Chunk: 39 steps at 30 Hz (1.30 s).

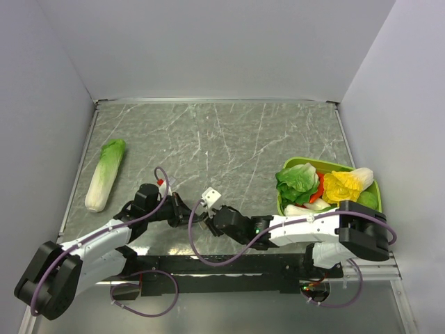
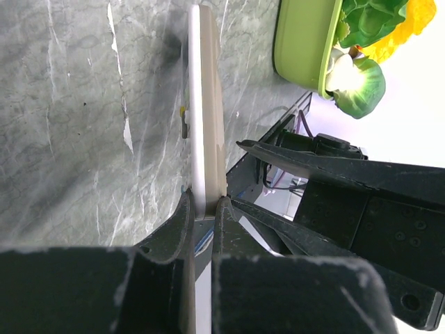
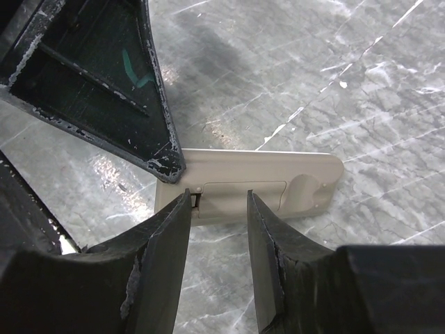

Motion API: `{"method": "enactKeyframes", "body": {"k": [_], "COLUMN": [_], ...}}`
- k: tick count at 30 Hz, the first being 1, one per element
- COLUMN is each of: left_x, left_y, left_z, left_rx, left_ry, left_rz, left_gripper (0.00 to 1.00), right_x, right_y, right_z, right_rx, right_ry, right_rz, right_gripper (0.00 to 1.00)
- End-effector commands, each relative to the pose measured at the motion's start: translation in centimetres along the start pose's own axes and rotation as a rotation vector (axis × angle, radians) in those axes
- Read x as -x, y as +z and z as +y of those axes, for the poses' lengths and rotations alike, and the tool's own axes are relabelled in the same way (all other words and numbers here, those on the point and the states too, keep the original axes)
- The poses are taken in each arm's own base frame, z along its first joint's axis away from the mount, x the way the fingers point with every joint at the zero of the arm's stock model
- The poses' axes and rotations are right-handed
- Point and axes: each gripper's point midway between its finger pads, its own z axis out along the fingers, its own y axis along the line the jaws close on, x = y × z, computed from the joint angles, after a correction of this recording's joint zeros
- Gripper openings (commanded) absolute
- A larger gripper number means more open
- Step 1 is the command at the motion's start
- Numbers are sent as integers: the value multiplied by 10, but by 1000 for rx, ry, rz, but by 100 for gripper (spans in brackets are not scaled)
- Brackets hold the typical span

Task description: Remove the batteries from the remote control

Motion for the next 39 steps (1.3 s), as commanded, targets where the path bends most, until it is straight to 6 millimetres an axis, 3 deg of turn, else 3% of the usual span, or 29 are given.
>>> {"method": "enactKeyframes", "body": {"k": [1, 14, 39], "left_x": [-4, -4, -6], "left_y": [-1, -1, -1], "left_z": [-16, -16, -14], "left_rx": [-59, -58, -55], "left_ry": [24, 27, 27], "left_rz": [38, 47, 54], "left_gripper": [1, 1, 1], "right_x": [-9, -13, -3], "right_y": [5, 2, 5], "right_z": [-5, -14, -16], "right_rx": [-53, -118, -267], "right_ry": [-32, -54, -170], "right_rz": [15, 28, 20], "right_gripper": [45, 43, 43]}}
